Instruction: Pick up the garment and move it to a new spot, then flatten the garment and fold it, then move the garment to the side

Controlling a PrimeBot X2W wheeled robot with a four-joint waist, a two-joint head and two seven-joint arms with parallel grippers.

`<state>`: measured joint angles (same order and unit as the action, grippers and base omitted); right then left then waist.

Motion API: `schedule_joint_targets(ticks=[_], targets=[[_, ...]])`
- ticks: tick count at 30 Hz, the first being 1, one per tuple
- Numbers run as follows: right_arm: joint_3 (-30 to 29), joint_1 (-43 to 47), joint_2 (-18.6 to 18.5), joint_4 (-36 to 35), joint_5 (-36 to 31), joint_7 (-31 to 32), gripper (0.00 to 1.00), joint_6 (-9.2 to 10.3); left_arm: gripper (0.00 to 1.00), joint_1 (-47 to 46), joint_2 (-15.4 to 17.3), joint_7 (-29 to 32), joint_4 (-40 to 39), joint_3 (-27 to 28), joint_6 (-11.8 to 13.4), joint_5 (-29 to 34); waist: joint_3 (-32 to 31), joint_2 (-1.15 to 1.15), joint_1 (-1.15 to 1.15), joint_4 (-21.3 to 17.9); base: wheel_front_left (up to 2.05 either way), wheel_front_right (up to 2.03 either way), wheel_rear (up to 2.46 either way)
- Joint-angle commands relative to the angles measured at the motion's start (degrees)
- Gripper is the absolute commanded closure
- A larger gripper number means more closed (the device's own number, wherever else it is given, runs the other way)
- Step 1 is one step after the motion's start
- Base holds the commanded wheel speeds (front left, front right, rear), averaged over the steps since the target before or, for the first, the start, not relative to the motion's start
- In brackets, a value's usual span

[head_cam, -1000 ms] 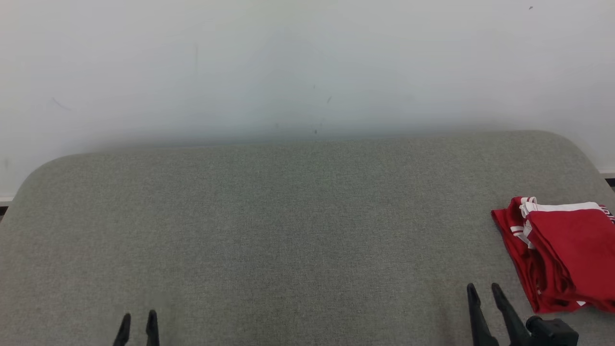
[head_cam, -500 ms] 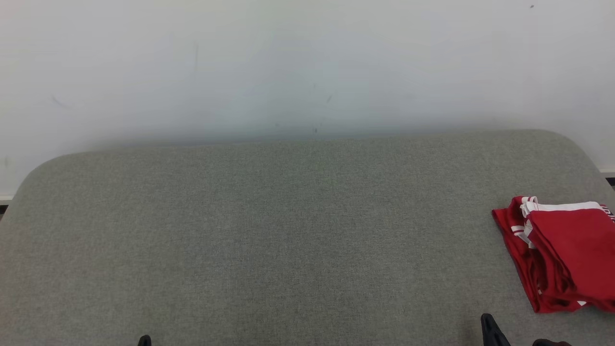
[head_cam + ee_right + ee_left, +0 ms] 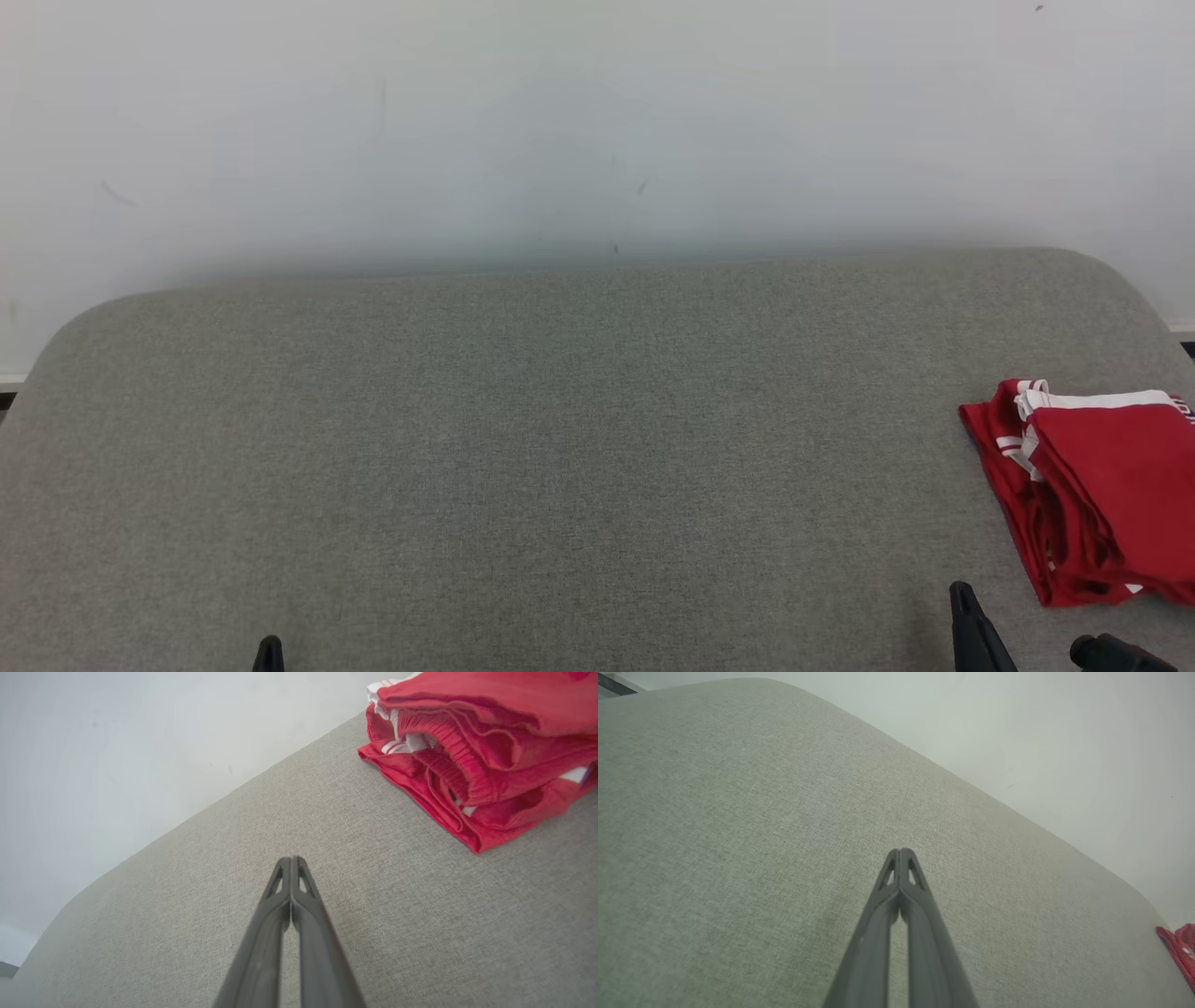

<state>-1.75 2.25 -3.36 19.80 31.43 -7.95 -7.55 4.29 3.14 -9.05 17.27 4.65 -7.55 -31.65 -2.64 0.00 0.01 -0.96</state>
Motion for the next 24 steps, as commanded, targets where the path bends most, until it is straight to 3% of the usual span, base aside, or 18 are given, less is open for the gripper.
schedule_joint_targets(ticks=[1, 24], targets=[[-0.31, -1.33, -0.06, -0.96, 2.06, 0.41, 1.00, 0.02, 1.00, -1.90, 0.12, 0.37, -1.07, 0.30, 0.02, -1.90, 0.03, 0.00, -0.01, 0.01, 0.00, 0.00, 0.00], [-1.75, -3.76, 0.10, -2.56, 20.55, 4.88, 1.00, 0.04, 1.00, -4.74, 0.01, 5.17, -1.81, 0.80, 0.04, -20.44, 0.65, 0.00, -0.01, 0.22, 0.00, 0.00, 0.00]])
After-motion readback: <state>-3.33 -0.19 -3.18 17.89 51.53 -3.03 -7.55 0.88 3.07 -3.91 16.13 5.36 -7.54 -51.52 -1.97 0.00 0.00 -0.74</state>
